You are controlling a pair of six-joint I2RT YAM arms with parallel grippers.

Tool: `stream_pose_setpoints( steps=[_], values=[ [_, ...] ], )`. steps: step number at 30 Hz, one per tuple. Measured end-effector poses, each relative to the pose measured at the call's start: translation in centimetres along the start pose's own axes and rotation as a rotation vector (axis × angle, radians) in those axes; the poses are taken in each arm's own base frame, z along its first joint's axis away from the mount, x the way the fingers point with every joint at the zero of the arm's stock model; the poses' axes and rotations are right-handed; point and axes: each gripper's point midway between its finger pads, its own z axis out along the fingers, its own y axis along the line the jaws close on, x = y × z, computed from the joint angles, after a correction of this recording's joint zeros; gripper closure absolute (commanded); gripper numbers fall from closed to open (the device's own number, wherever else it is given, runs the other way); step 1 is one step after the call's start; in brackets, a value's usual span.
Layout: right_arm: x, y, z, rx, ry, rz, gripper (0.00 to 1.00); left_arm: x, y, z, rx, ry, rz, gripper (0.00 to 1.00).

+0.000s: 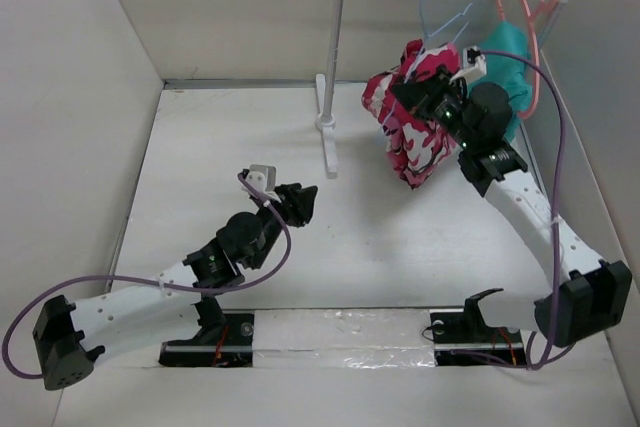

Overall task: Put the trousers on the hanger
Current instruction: Place the hanger at the clothesline.

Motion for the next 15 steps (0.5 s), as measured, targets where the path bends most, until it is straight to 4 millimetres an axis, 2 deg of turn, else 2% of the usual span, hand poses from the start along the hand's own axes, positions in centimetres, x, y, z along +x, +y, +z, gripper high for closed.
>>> stream_pose_setpoints(
  steps=[2, 5, 8, 15],
  values=[
    [-0.8, -0.3, 1.4, 0.009, 0.012, -0.012, 1.0, 1.8, 1.2, 0.0, -0.029, 0.028, 0.041, 0.59],
    [-1.2, -0.9, 3.2, 0.024, 0.052, -0.013, 1.0, 2.6, 2.0, -0.1, -0.048, 0.034, 0.065, 0.58],
    [-1.0, -1.9, 4.6, 0.035, 0.092, -0.005, 1.0, 2.1, 1.9, -0.1, -0.04, 0.016, 0.055, 0.58],
    [-1.2, -6.6, 6.8, 0.124, 0.143, 0.026, 1.0, 0.7, 1.5, -0.7, -0.012, -0.031, 0.018, 0.56]
  ],
)
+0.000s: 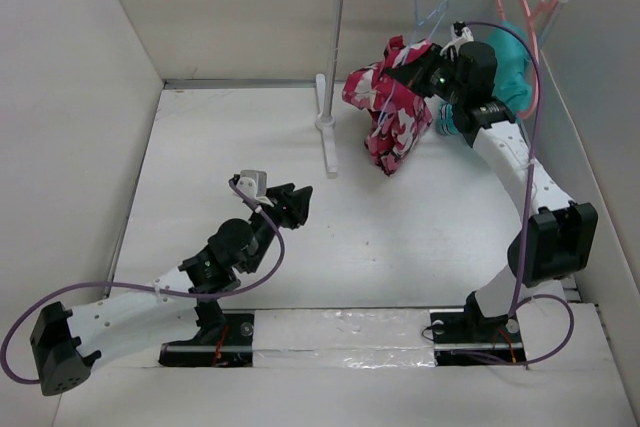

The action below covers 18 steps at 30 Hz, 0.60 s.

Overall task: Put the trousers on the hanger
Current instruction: Place the hanger at the clothesline.

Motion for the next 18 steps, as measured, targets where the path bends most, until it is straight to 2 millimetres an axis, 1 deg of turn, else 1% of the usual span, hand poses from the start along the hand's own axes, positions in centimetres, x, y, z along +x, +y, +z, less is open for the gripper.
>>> stream_pose_setpoints(
  steps=[2, 5, 12, 15, 18],
  values=[
    [-0.5, -0.8, 0.6, 0.019, 0.008, 0.003, 1.0, 0.0, -0.1, 0.0, 0.004, -0.002, -0.003, 0.56],
    [-1.4, -1.2, 1.1, 0.022, 0.011, -0.004, 1.0, 0.2, -0.2, 0.0, 0.01, 0.007, 0.0, 0.56],
    [-3.7, -2.0, 0.4, 0.023, -0.023, -0.008, 1.0, 1.8, -0.1, 0.5, 0.002, 0.05, 0.026, 0.56],
    [-4.7, -3.0, 0.5, 0.031, -0.033, 0.0, 1.0, 2.2, 0.0, 0.6, -0.001, 0.059, 0.032, 0.56],
    [-5.0, -4.3, 0.8, 0.041, -0.027, 0.012, 1.0, 2.3, 0.0, 0.6, -0.003, 0.064, 0.035, 0.56]
  ],
)
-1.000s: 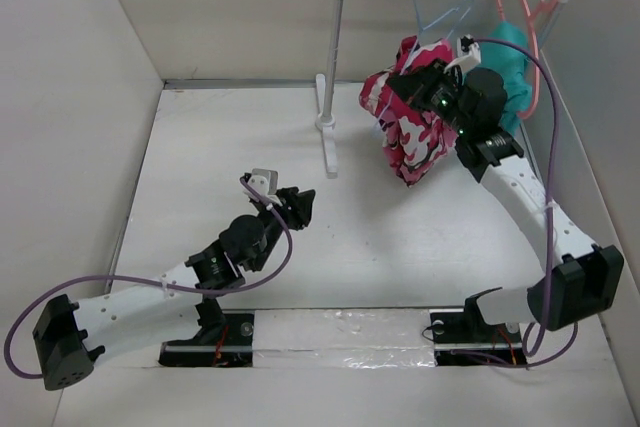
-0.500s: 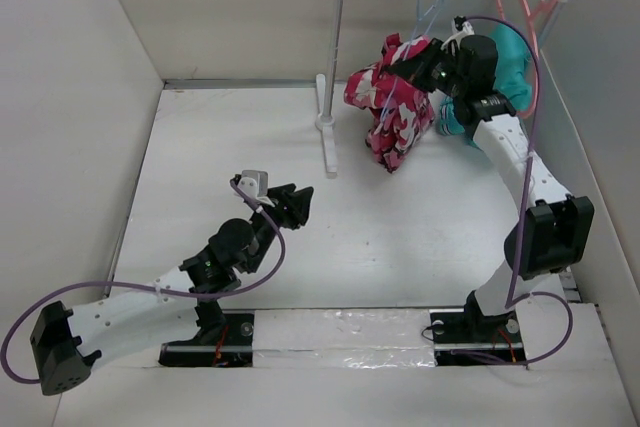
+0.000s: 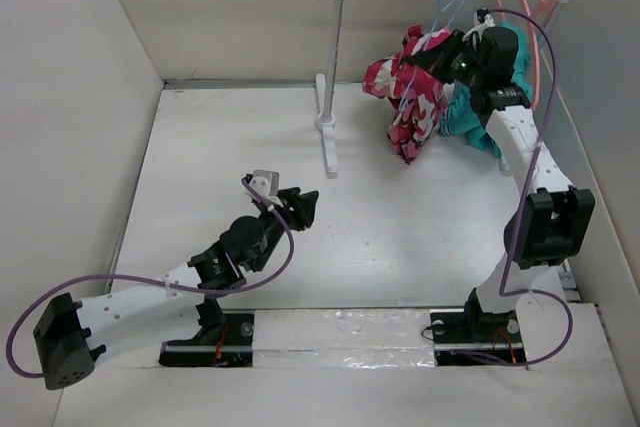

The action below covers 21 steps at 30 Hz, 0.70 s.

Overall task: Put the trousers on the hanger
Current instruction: Place the hanger at the clothesline.

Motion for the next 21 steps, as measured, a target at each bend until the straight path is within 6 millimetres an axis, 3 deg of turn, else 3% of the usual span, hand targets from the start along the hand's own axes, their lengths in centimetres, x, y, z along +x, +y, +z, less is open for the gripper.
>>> stream_pose_setpoints(
  steps=[5, 8, 9, 11, 12, 19, 21],
  values=[
    [-0.2, -2.9, 0.4, 0.033, 0.014, 0.025, 1.0, 0.0, 0.0, 0.0, -0.001, 0.001, 0.001, 0.56],
    [-0.4, -3.4, 0.3, 0.037, 0.014, 0.029, 1.0, 0.1, 0.0, 0.0, -0.001, 0.002, 0.001, 0.56],
    [-0.5, -3.3, 0.3, 0.033, 0.014, 0.028, 0.72, 0.1, 0.0, 0.0, -0.002, 0.003, 0.002, 0.55],
    [-0.4, -3.4, 0.3, 0.024, 0.007, 0.014, 0.54, 0.2, 0.0, 0.1, -0.003, 0.006, 0.004, 0.54],
    [-0.3, -3.4, 0.2, 0.018, 0.002, 0.008, 0.41, 0.4, 0.1, 0.1, -0.005, 0.01, 0.006, 0.53],
    [-2.5, -0.6, -3.1, -0.012, -0.091, -0.107, 0.02, 2.1, 0.4, 0.7, -0.028, 0.066, 0.043, 0.51],
    [-3.9, 0.7, -4.7, -0.012, -0.142, -0.157, 0.0, 2.4, 0.4, 0.9, -0.036, 0.08, 0.05, 0.5]
  ],
)
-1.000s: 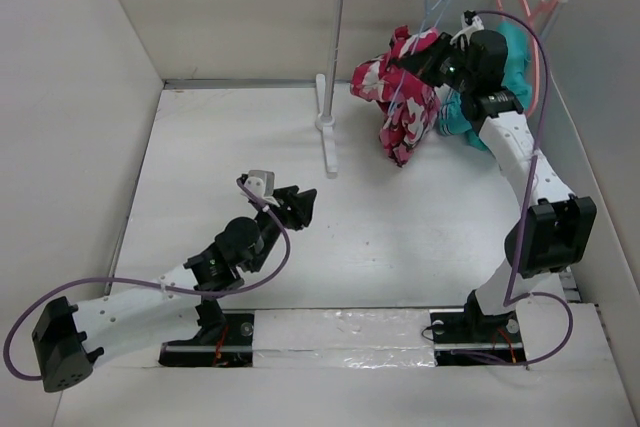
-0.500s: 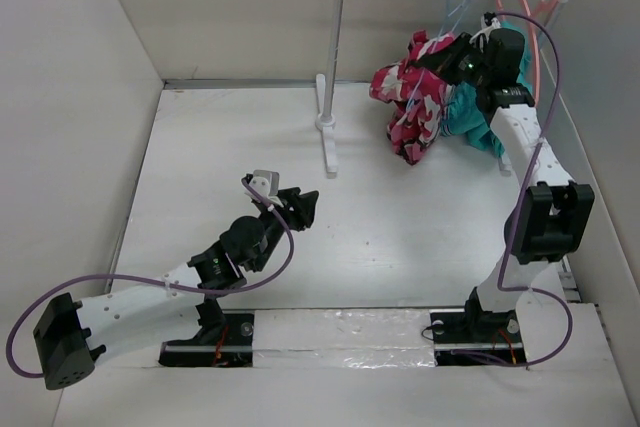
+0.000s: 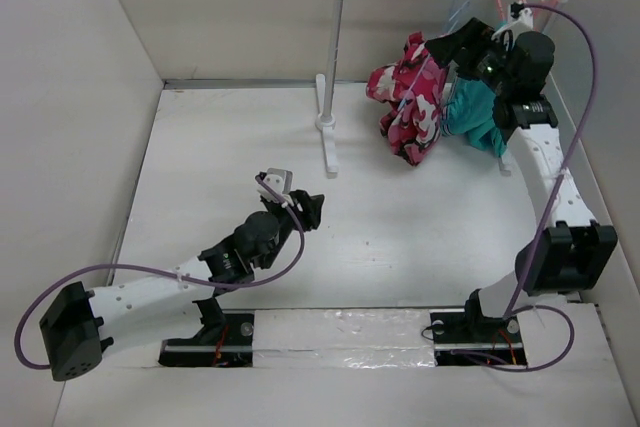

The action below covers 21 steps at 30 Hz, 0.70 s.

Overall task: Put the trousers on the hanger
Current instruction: Reset both arms

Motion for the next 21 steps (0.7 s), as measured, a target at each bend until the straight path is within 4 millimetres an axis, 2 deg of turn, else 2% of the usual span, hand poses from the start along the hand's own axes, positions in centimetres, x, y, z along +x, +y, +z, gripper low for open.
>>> stream_pose_setpoints(
  steps=[4, 7, 9, 10, 11, 12, 14, 16, 19, 20, 21],
  values=[
    [-2.4, 1.9, -3.6, 0.016, -0.086, -0.104, 0.03, 0.1, -0.1, 0.1, -0.004, 0.006, -0.003, 0.48],
    [-2.1, 2.3, -7.0, 0.053, -0.123, -0.172, 0.18, -0.1, -0.1, 0.1, -0.004, 0.002, -0.01, 0.48],
    [-1.0, 2.5, -9.2, 0.074, -0.138, -0.21, 0.42, -0.4, -0.2, 0.0, 0.001, -0.006, -0.02, 0.46],
    [0.1, 2.4, -10.3, 0.081, -0.133, -0.23, 0.63, -0.6, -0.2, -0.1, 0.004, -0.013, -0.027, 0.45],
    [1.6, 2.5, -11.5, 0.087, -0.125, -0.246, 0.76, -1.0, -0.3, -0.3, 0.009, -0.023, -0.035, 0.45],
    [3.3, 2.5, -12.6, 0.087, -0.112, -0.257, 0.95, -1.4, -0.4, -0.4, 0.014, -0.035, -0.046, 0.45],
    [6.8, 2.5, -15.0, 0.078, -0.079, -0.273, 1.0, -2.0, -0.4, -0.7, 0.021, -0.056, -0.063, 0.45],
    [10.3, 2.1, -17.4, 0.074, -0.046, -0.275, 0.93, -2.7, -0.3, -1.0, 0.02, -0.081, -0.081, 0.45],
    [13.9, 0.9, -20.0, 0.091, -0.013, -0.279, 0.97, -3.0, 0.2, -1.2, 0.001, -0.104, -0.1, 0.45],
    [15.0, 0.4, -20.7, 0.095, -0.003, -0.279, 0.34, -3.0, 0.4, -1.2, -0.006, -0.107, -0.103, 0.44],
    [16.1, 0.0, -21.3, 0.102, 0.01, -0.271, 0.0, -2.9, 0.6, -1.2, -0.015, -0.108, -0.104, 0.43]
  ],
)
